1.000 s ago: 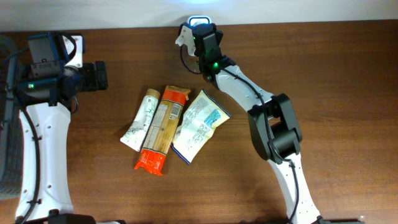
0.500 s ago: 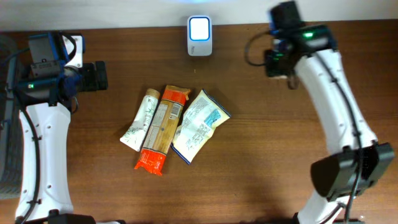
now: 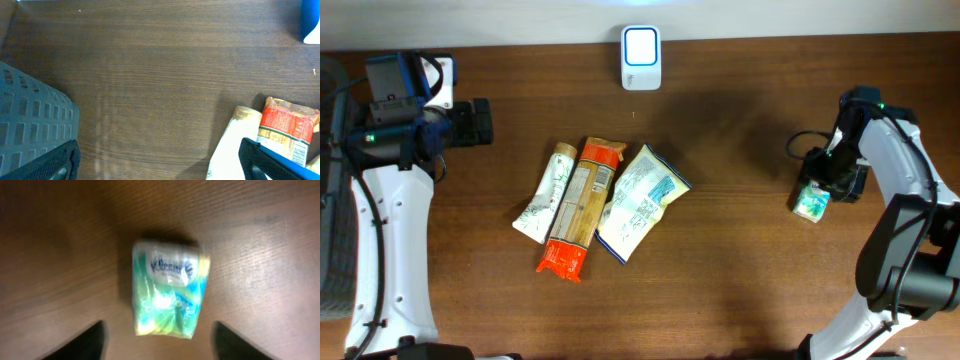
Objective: Scan the item barcode
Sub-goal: 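Move the tissue pack right and set it down on the table, then reach the right gripper to the white snack bag and grasp it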
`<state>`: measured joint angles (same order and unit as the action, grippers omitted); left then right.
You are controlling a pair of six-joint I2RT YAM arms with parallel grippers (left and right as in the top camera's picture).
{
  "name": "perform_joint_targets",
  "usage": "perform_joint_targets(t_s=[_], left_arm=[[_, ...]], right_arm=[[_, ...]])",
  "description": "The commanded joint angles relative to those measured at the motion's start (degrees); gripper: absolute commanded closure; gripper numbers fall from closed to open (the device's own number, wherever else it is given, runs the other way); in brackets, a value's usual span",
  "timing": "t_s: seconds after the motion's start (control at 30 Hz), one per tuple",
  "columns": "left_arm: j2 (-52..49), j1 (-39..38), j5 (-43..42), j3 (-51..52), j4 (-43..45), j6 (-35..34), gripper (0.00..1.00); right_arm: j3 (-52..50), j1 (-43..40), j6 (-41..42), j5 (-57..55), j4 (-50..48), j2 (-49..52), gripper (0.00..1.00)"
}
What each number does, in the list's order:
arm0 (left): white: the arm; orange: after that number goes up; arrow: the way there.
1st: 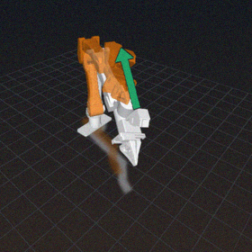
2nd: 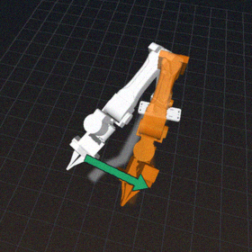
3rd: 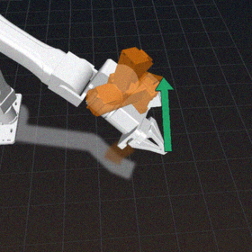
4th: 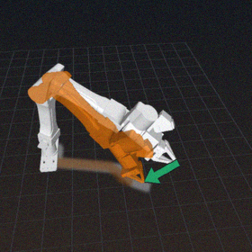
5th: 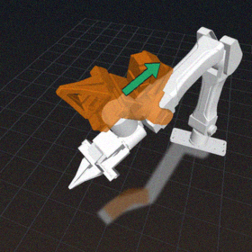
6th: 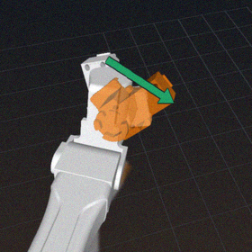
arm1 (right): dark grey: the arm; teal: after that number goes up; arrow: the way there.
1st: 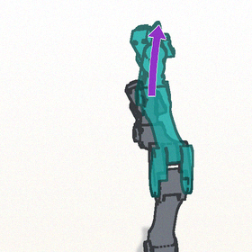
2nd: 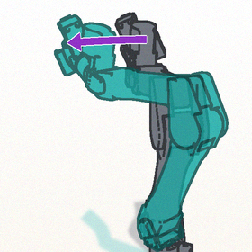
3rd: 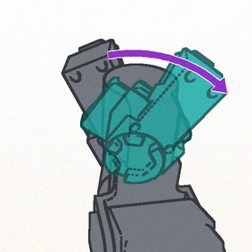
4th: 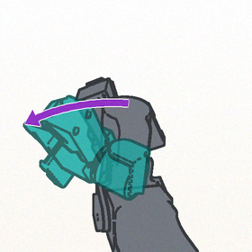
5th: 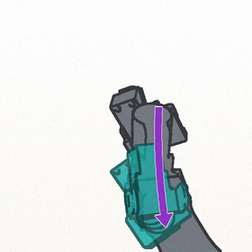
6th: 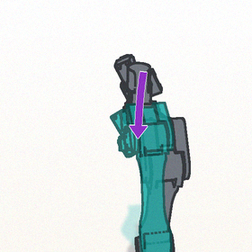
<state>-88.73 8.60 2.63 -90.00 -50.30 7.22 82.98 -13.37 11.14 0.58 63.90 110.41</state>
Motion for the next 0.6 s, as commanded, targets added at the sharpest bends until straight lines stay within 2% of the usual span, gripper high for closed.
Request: perform_joint_targets(t_s=[0.0,0.1,0.17,0.37,0.43,0.57], left_arm=[[-0.07,0.20,0.35,0.11,0.04,-0.48,0.01],[-0.07,0.20,0.35,0.11,0.04,-0.48,0.01],[-0.07,0.20,0.35,0.11,0.04,-0.48,0.01],[-0.07,0.20,0.35,0.11,0.04,-0.48,0.01],[-0.07,0.20,0.35,0.11,0.04,-0.48,0.01],[-0.07,0.20,0.35,0.11,0.04,-0.48,0.01]], right_arm=[[8.61,0.24,-2.69,1.95,4.28,-0.33,0.26],[17.64,3.21,-8.20,15.41,8.11,-0.33,0.31],[18.23,8.02,-8.17,23.32,5.29,-0.33,0.34],[18.16,29.27,-8.09,23.85,-0.35,1.11,0.36],[18.16,37.16,-2.99,23.82,-3.67,3.56,0.49],[18.16,45.44,1.97,23.85,-5.86,8.94,0.67]])
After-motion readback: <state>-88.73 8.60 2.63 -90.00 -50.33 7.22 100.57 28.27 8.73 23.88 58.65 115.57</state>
